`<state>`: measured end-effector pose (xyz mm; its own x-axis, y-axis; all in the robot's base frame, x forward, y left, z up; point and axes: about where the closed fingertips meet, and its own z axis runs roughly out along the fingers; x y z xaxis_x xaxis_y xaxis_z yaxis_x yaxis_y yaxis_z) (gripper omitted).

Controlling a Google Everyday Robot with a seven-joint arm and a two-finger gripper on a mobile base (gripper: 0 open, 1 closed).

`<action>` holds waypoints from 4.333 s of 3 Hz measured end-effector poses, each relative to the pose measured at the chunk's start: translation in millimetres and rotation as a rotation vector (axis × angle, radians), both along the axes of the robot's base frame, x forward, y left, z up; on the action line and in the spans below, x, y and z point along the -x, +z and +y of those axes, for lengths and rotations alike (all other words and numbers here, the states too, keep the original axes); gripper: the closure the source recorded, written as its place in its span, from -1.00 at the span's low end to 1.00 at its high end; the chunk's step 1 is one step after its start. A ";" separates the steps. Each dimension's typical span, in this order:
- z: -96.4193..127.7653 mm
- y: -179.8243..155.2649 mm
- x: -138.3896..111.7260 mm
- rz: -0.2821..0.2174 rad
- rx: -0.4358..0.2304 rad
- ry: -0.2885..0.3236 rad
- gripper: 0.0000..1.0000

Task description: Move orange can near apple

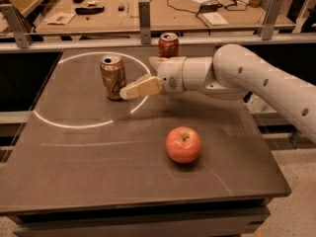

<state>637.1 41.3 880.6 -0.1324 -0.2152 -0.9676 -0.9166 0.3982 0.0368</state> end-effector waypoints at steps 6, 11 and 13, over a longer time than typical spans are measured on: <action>86.5 3.2 -9.6 -0.021 -0.066 0.193 0.30; 6.1 37.8 23.0 -0.036 -0.252 0.485 1.00; -36.7 42.3 44.4 0.003 -0.167 0.566 1.00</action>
Offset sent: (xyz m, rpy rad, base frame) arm 0.0180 0.0592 -0.0032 0.0216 -0.0206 0.1359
